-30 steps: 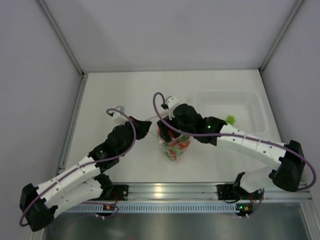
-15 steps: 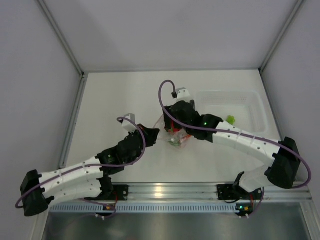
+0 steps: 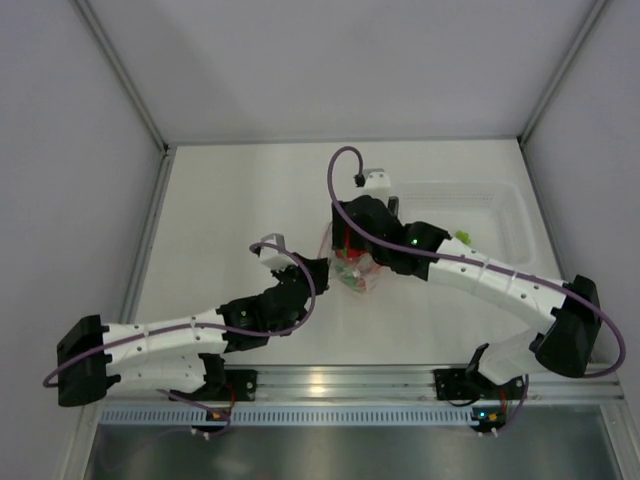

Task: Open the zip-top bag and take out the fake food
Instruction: Pick up the fake fruit from the zipper food storage bag.

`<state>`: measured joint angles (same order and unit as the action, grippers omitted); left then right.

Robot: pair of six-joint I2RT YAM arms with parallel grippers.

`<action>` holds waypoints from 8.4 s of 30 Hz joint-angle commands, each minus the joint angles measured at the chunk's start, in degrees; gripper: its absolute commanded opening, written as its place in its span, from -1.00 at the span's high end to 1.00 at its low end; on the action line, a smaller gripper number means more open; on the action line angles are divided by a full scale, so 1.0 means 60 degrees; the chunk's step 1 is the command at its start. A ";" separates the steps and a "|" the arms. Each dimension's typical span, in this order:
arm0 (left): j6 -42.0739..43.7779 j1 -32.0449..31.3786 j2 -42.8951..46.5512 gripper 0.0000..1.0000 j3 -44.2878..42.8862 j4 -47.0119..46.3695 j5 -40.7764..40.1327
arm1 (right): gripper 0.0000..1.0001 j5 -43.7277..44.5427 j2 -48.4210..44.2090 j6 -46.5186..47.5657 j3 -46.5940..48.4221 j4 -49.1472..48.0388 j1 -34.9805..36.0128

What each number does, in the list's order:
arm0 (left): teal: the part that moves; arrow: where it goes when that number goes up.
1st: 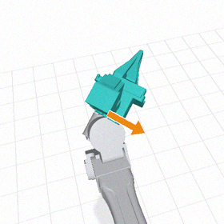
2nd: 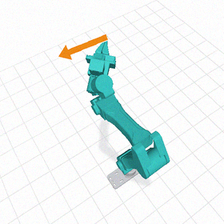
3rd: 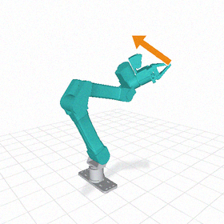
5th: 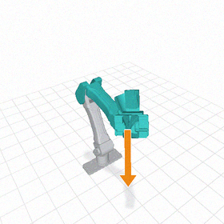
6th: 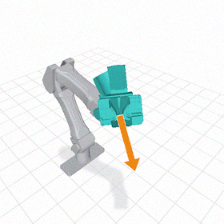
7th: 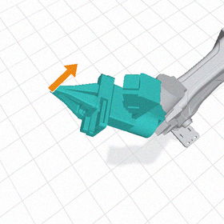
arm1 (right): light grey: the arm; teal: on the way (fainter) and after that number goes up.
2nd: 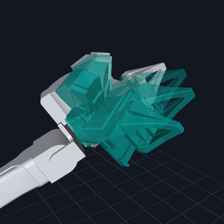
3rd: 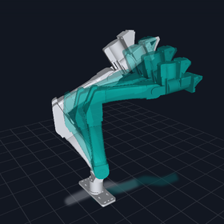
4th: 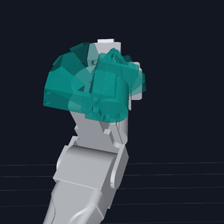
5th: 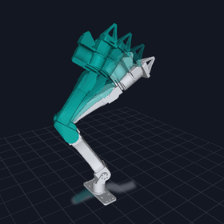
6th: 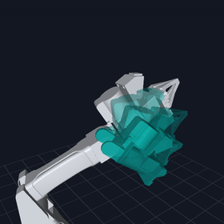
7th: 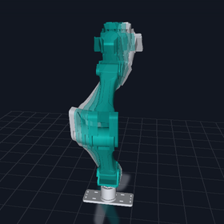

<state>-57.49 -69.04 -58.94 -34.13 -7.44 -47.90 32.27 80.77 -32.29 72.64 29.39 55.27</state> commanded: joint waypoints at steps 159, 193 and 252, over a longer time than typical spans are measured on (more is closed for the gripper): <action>0.5393 0.2995 0.0932 1.00 -0.1532 -0.0591 0.5992 | 1.00 -0.1690 0.1463 0.2453 0.2482 -0.0811 0.0018; 0.5043 0.2922 -0.0240 1.00 -0.0101 -0.0867 0.6152 | 1.00 -0.3607 0.1597 -0.2788 -0.1531 -0.7053 -0.1183; 0.3254 0.4094 -0.1311 1.00 -0.1724 0.1241 0.2192 | 1.00 -0.9122 -0.1933 0.5733 -0.5222 -0.6713 -0.0026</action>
<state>-40.03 -48.64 -67.46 -44.80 0.64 -29.78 -3.77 74.70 -5.02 42.48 -3.60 52.12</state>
